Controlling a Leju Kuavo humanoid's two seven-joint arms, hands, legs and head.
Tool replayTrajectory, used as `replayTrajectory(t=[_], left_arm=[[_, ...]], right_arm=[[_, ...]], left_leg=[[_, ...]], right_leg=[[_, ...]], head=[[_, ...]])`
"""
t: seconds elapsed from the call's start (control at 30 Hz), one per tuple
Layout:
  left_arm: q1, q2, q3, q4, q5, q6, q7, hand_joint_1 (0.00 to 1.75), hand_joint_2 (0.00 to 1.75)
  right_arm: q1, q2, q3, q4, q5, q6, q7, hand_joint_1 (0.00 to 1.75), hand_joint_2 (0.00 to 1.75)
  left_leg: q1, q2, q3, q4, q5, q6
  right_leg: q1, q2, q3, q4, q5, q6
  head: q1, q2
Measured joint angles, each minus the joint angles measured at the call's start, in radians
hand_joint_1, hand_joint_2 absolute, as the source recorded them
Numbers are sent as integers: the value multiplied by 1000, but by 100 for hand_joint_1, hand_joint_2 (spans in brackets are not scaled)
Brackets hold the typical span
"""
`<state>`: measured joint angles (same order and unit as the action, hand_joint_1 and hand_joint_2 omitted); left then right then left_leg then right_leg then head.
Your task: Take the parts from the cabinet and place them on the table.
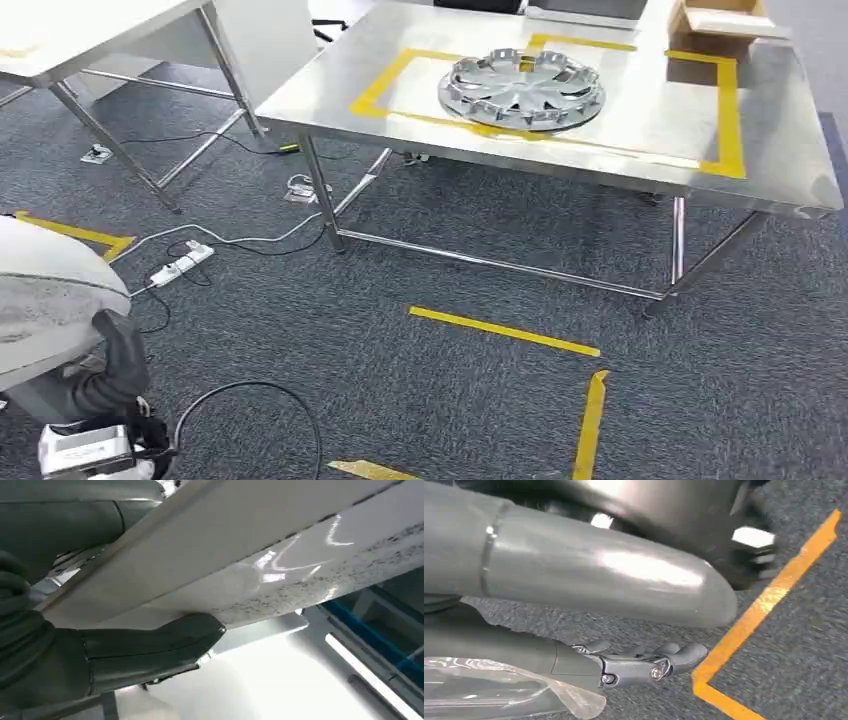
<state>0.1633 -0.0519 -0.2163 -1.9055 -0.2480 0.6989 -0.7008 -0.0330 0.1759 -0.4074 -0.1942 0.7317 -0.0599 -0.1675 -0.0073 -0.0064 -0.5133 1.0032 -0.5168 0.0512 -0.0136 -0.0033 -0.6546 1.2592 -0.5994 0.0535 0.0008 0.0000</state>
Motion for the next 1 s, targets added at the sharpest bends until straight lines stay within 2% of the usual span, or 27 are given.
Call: replayTrajectory(t=[0.03,0.07,0.1,0.13,0.17,0.2,0.23,0.27,0.3,0.33,0.37,0.4,0.43,0.47,0.5,0.57,0.6,0.63,0.67,0.7,0.73,0.77,0.87,0.9,0.93,1.0], left_arm=[[1,0,-1,0,0,0,0,175,175],[2,0,-1,0,2,0,0,175,175],[3,1,-1,0,3,0,0,175,175],[4,1,-1,0,4,0,0,175,175],[4,2,-1,0,6,0,0,175,175],[4,2,-1,0,6,0,0,175,175],[7,3,-1,0,9,0,0,175,175],[6,3,-1,0,10,0,0,175,175],[5,3,-1,0,11,0,0,175,175],[6,4,-1,0,12,0,0,175,175],[5,5,-1,-1,12,0,0,175,175],[5,6,-1,-2,12,0,0,175,175],[3,8,-2,-2,12,0,0,175,175],[2,8,-2,-2,12,0,0,175,175],[3,9,-2,-2,13,0,0,175,175],[4,9,-2,-2,13,0,0,175,175],[4,10,-2,-2,13,0,0,175,175],[4,11,-2,-2,13,0,0,175,175],[5,13,-2,-2,13,0,0,175,175],[6,16,-2,-2,13,0,0,175,175],[9,17,-2,-1,13,0,0,175,175],[9,17,-3,0,15,0,0,175,175],[3,18,-1,-1,16,0,0,175,175],[4,17,-1,-2,16,0,0,175,175],[4,17,-2,-2,16,0,0,175,175],[4,17,-2,-2,16,-1,0,175,175]], right_arm=[[2,0,0,0,0,0,0,0,0],[8,0,-1,0,0,1,0,0,0],[12,0,-2,0,2,1,0,0,0],[14,0,-2,0,2,1,-1,0,0],[14,0,-3,0,3,2,-3,0,0],[18,0,-3,2,3,3,-3,0,0],[17,0,-3,2,4,3,-4,0,0],[14,0,-3,2,5,4,-4,0,0],[15,0,-4,2,5,4,-4,0,0],[16,-1,-5,2,6,3,-4,0,0],[12,-1,-5,1,7,3,-5,0,0],[14,-2,-6,0,7,3,-5,0,0],[11,-2,-6,0,8,7,-7,0,0],[7,-2,-6,0,8,9,-6,0,0],[7,-2,-6,0,8,11,-6,0,0],[11,-2,-6,0,9,15,-6,0,0],[11,-2,-6,0,10,17,-7,0,0],[12,-2,-6,0,10,18,-8,0,0],[12,-2,-6,0,11,18,-11,0,0],[14,-3,-6,0,12,18,-13,0,0],[10,-3,-6,2,12,18,-14,0,0],[8,-3,-6,2,12,18,-14,0,0],[-1,-4,-6,1,10,18,-15,0,0],[0,-4,-6,0,9,18,-16,0,0],[-2,-4,-6,0,3,21,-18,0,0],[-2,-4,-9,0,-8,31,-18,0,0]], left_leg=[[-1,-2,11,0,-11,1],[-2,-5,27,0,-23,1],[-3,-8,46,0,-38,0],[-4,-9,67,0,-54,-1],[-5,-8,84,0,-71,-3],[-3,-9,93,-1,-87,-5],[-5,-10,109,2,-105,-11],[1,-11,113,-9,-114,-22],[5,-11,138,-10,-108,-29],[6,-10,133,6,-90,-35],[5,-9,119,53,-73,-39],[5,-7,88,121,-44,-44],[6,-5,41,196,-24,-49],[11,-5,-22,267,-45,-54],[14,-5,-70,300,-99,-61],[17,-5,-133,300,-215,-60],[18,-5,-153,280,-240,-64],[19,-4,-163,233,-215,-63],[19,-2,-166,170,-131,-64],[20,5,-167,104,7,-65],[17,11,-174,77,103,-65],[15,10,-164,82,79,-59],[16,0,-155,72,83,-41],[20,0,-148,63,83,-35],[20,0,-143,59,78,-27],[17,0,-133,57,66,-17]], right_leg=[[1,1,-44,33,-36,0],[1,1,-68,28,-49,0],[1,1,-75,-10,-39,-2],[1,1,-68,-74,-3,-2],[1,2,-57,-147,63,-5],[1,3,-48,-195,174,-12],[8,-2,-48,-196,177,-18],[17,0,-26,-196,153,-30],[21,2,-18,-207,154,-39],[23,1,-2,-213,145,-48],[15,6,26,-218,141,-55],[13,4,48,-228,126,-60],[11,3,70,-235,114,-65],[9,5,93,-239,98,-66],[8,6,114,-243,83,-66],[4,8,154,-245,54,-63],[2,11,176,-245,37,-59],[-1,14,201,-245,19,-54],[-4,14,221,-245,2,-52],[-3,14,222,-249,-14,-47],[0,19,252,-240,-32,-42],[3,22,247,-247,-41,-32],[2,15,273,-286,-51,-15],[0,13,277,-279,-57,-10],[2,12,250,-234,-76,-9],[4,11,136,-57,-141,-7]], head=[[0,0],[3,0],[3,0],[5,0],[5,0],[5,0],[1,0],[3,0],[3,0],[6,0],[5,0],[2,0],[-8,0],[-5,0],[-6,0],[-5,0],[-6,0],[-5,0],[-6,0],[-7,0],[-13,0],[-13,0],[-12,0],[-11,0],[-10,0],[-10,0]])
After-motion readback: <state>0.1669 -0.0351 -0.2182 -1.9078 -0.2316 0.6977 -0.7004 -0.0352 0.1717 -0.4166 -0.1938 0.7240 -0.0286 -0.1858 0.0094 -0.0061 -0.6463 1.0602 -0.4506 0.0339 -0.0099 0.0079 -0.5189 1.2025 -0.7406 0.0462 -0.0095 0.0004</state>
